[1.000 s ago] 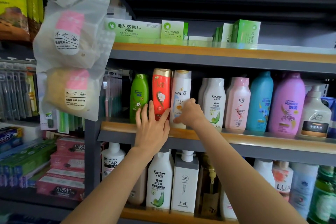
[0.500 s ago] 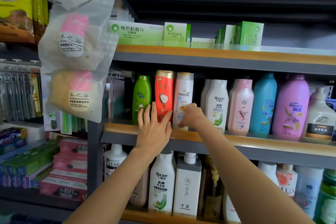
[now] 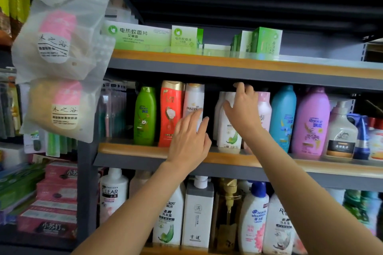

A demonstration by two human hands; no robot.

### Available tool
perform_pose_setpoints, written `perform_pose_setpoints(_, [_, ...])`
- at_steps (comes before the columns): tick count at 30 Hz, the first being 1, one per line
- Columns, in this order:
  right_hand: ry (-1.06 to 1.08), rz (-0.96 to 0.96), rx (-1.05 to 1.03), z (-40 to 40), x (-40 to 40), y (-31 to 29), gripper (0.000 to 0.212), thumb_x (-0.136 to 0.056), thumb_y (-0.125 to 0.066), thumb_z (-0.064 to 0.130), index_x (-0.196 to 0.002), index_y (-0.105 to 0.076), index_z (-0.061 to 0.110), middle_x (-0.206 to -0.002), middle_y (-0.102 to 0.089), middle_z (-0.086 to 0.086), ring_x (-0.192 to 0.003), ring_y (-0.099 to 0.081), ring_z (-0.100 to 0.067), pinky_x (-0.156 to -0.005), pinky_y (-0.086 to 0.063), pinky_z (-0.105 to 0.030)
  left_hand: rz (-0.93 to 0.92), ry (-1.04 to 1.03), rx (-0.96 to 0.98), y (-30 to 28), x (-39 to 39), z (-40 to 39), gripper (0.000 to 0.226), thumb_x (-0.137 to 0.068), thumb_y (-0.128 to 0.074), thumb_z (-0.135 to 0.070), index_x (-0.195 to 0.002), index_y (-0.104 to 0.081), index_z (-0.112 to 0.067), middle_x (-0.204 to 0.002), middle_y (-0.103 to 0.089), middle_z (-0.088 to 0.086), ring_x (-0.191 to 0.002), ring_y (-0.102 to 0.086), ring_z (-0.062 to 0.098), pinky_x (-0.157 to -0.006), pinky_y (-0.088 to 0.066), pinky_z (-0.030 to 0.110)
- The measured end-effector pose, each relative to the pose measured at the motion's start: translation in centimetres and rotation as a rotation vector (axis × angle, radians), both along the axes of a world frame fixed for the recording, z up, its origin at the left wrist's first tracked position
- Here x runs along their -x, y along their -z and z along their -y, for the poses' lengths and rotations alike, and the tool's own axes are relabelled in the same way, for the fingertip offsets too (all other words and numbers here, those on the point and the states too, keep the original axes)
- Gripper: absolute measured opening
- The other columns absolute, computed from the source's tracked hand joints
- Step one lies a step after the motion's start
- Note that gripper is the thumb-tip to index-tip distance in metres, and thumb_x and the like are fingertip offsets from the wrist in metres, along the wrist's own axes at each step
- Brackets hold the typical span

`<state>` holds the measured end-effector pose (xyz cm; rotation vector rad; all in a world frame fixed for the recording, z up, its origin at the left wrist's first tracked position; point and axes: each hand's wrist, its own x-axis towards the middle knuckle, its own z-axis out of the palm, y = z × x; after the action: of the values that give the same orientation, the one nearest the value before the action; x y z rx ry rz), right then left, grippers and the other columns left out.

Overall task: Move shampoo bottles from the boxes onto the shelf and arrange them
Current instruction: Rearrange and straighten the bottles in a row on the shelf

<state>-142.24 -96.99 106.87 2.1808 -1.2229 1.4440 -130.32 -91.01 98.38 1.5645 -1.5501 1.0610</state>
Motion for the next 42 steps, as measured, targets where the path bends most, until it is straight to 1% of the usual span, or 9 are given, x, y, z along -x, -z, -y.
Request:
perform_pose_setpoints(6, [0.023,-0.178,-0.313,2.1,-1.0,-0.1,0.073,-0.087,-0.062,0.025,-0.144,-0.018,0.012,-0.148,-0.013,-0.024,-0.128,-0.032,-0.045,-0.101,-0.035,-0.043,-0.028,0.025,-0.095,0.8,1.2,1.7,0.047,-0.082,-0.033,-0.027,-0.106,-0.067,-0.004,-0.121,-0.059,0.014,-0.106,-0.059,0.028,-0.082,-0.055,0.035])
perform_pose_setpoints(10, [0.059,-0.108,-0.332,2.0,-1.6,1.3,0.087,-0.081,-0.066,0.010,-0.146,-0.010,0.023,-0.151,0.002,-0.020,-0.124,-0.032,-0.046,-0.085,-0.046,-0.041,-0.026,0.020,-0.115,1.1,0.8,1.2,0.044,-0.080,-0.035,-0.027,-0.103,-0.067,-0.008,-0.115,-0.060,0.009,-0.100,-0.062,0.022,-0.063,-0.054,0.024])
perform_pose_setpoints(16, [0.115,-0.071,-0.246,2.1,-2.2,1.8,0.084,-0.079,-0.063,0.006,-0.145,-0.013,0.022,-0.143,-0.015,-0.021,-0.113,-0.041,-0.041,-0.088,-0.042,-0.037,0.021,0.092,-0.021,0.8,1.2,0.7,0.039,-0.081,-0.037,-0.021,-0.107,-0.064,-0.007,-0.106,-0.058,0.008,-0.091,-0.058,0.023,-0.077,-0.048,0.032])
perform_pose_setpoints(21, [0.061,-0.037,-0.148,2.7,-1.8,1.3,0.058,-0.084,-0.059,0.003,-0.133,-0.029,0.003,-0.136,-0.026,-0.024,-0.115,-0.043,-0.039,-0.093,-0.039,-0.035,-0.147,0.003,0.030,1.0,0.4,0.6,0.036,-0.075,-0.036,-0.022,-0.098,-0.061,-0.011,-0.103,-0.058,0.007,-0.087,-0.056,0.026,-0.072,-0.049,0.034])
perform_pose_setpoints(24, [0.159,-0.197,-0.014,3.0,-0.9,0.8,0.039,-0.093,-0.046,0.005,-0.129,-0.034,-0.004,-0.133,-0.032,-0.022,-0.125,-0.031,-0.040,-0.101,-0.033,-0.038,-0.150,-0.053,0.008,1.5,-0.4,0.5,0.036,-0.072,-0.036,-0.022,-0.093,-0.062,-0.010,-0.102,-0.059,0.008,-0.086,-0.059,0.028,-0.069,-0.049,0.034])
perform_pose_setpoints(31, [0.220,-0.273,0.091,3.4,-1.1,1.1,0.042,-0.085,-0.048,0.006,-0.126,-0.039,-0.002,-0.127,-0.042,-0.021,-0.116,-0.039,-0.036,-0.099,-0.031,-0.037,-0.140,-0.073,-0.033,1.5,0.0,0.5,0.037,-0.072,-0.035,-0.023,-0.093,-0.063,-0.011,-0.101,-0.060,0.008,-0.084,-0.059,0.027,-0.066,-0.049,0.032])
perform_pose_setpoints(36, [-0.115,0.053,0.291,2.0,-1.9,2.9,0.036,-0.073,-0.053,-0.005,-0.109,-0.056,-0.008,-0.111,-0.056,-0.027,-0.099,-0.055,-0.042,-0.087,-0.036,-0.031,-0.279,-0.002,0.010,1.4,-0.4,0.4,0.037,-0.072,-0.035,-0.022,-0.097,-0.060,-0.009,-0.106,-0.057,0.010,-0.087,-0.056,0.030,-0.071,-0.047,0.036])
perform_pose_setpoints(39, [-0.459,0.135,-0.315,-0.2,-3.3,4.0,0.055,-0.086,-0.064,0.018,-0.130,-0.038,-0.002,-0.123,-0.051,-0.017,-0.112,-0.051,-0.028,-0.089,-0.040,-0.028,-0.449,0.095,0.075,1.0,-0.9,0.1,0.034,-0.080,-0.043,-0.017,-0.108,-0.055,-0.003,-0.111,-0.053,0.015,-0.099,-0.052,0.032,-0.083,-0.046,0.039])
perform_pose_setpoints(42, [-0.554,0.194,-0.821,-0.1,-4.9,4.2,0.060,-0.082,-0.070,0.025,-0.128,-0.038,0.003,-0.117,-0.053,-0.007,-0.099,-0.048,-0.016,-0.081,-0.040,-0.026,-0.534,0.149,0.050,0.7,-1.4,-0.5,0.040,-0.085,-0.056,-0.010,-0.124,-0.047,-0.002,-0.124,-0.047,0.014,-0.116,-0.045,0.028,-0.096,-0.039,0.033])
